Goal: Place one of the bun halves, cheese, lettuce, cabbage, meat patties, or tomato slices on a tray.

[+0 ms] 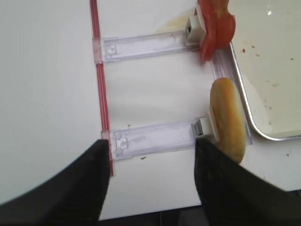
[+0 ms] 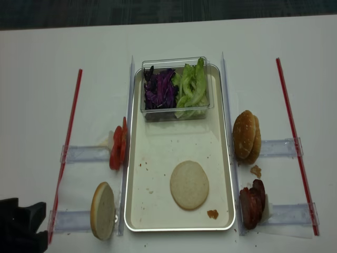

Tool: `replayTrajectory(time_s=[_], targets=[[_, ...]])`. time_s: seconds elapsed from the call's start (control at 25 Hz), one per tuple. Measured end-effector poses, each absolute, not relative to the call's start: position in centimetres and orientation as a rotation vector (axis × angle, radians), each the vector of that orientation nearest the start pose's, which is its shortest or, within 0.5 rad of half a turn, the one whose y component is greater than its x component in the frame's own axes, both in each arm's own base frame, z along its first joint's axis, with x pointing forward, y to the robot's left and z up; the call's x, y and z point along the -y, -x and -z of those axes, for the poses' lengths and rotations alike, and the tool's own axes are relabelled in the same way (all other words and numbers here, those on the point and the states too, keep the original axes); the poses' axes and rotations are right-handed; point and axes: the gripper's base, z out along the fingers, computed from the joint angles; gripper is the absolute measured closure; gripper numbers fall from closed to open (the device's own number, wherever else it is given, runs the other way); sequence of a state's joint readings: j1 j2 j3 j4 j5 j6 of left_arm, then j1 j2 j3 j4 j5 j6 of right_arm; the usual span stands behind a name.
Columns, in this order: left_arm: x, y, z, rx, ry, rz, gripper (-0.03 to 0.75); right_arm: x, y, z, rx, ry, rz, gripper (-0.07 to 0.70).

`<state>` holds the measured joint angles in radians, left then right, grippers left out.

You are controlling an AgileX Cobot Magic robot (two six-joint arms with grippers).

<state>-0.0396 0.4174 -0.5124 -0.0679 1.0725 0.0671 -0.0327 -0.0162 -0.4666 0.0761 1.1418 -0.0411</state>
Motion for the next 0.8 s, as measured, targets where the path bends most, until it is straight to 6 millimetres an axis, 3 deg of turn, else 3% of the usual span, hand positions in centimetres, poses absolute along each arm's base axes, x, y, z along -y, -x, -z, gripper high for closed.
replayTrajectory(time_s=[0.8], targets=[[0.75, -5.17, -27.21, -2.371, -0.113, 0.075, 0.336, -0.65, 0.72, -26.17, -2.14, 0.015, -0.049, -0.062]])
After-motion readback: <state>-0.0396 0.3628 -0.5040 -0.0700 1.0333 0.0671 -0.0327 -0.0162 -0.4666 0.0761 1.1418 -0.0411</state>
